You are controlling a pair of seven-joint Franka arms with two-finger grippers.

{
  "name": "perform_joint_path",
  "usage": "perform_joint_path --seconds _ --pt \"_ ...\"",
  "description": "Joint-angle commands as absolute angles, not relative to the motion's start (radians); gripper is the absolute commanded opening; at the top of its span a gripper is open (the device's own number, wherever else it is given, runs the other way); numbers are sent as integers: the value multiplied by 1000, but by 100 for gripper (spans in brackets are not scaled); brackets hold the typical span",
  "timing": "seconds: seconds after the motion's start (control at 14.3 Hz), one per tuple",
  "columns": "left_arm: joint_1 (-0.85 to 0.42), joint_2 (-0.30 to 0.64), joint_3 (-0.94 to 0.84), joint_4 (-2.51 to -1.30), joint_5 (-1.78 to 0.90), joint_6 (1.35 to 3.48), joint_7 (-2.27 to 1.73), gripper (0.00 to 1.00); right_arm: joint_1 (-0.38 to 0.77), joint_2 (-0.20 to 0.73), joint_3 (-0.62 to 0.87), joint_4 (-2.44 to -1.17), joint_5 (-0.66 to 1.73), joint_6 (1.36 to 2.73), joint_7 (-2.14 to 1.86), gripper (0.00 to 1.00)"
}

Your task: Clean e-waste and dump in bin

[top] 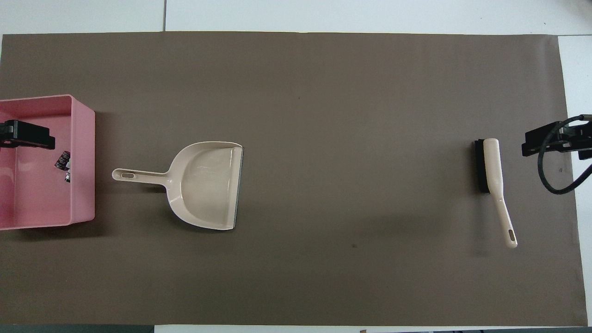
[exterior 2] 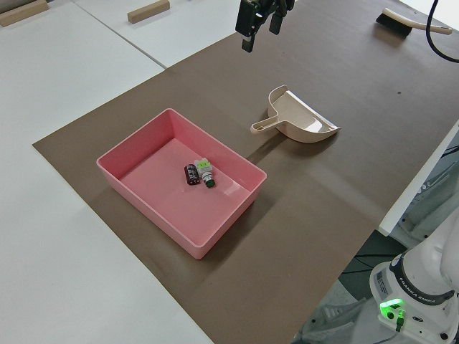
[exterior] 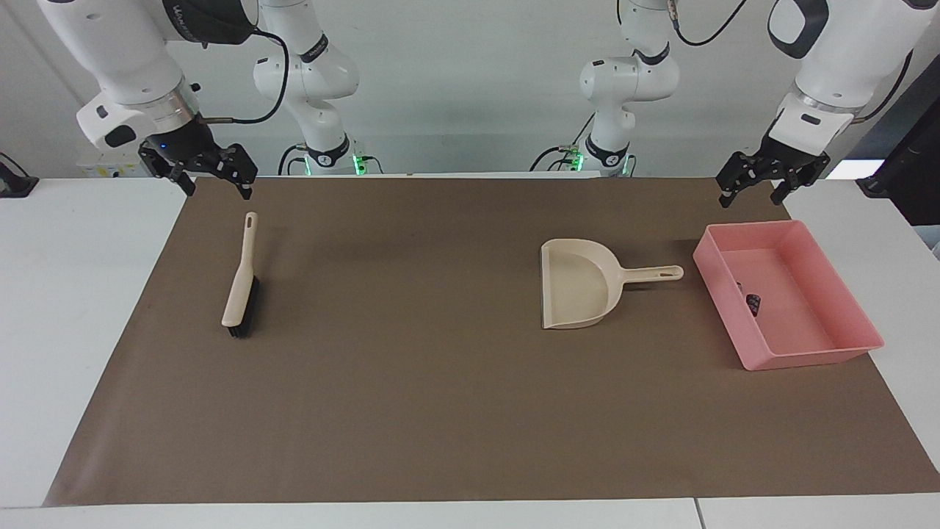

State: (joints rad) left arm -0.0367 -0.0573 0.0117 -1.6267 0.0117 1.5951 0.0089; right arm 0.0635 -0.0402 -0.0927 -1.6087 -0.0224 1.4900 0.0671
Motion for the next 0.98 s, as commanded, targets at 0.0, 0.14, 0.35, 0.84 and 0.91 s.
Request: perform_joint_path --seconds 0.0,0.14,0.35,0.84,0.91 --pt "-29 -18 9 -1563 5 1537 12 98 71 -57 -95 -1626 -28 1493 69 100" --pt "-26 -29 9 -1584 5 1528 15 98 66 -52 -92 -1620 -32 1490 74 100" --pt "-11 -52 9 -1632 5 1529 17 98 -7 -55 -19 -1621 -32 1491 78 100" --pt "-9 -58 11 -1647 5 1537 17 99 -8 -57 -2 -1625 -31 1496 92 100" --pt "-8 -58 11 -1647 5 1537 17 99 -2 -57 -3 -1620 -29 1488 135 100"
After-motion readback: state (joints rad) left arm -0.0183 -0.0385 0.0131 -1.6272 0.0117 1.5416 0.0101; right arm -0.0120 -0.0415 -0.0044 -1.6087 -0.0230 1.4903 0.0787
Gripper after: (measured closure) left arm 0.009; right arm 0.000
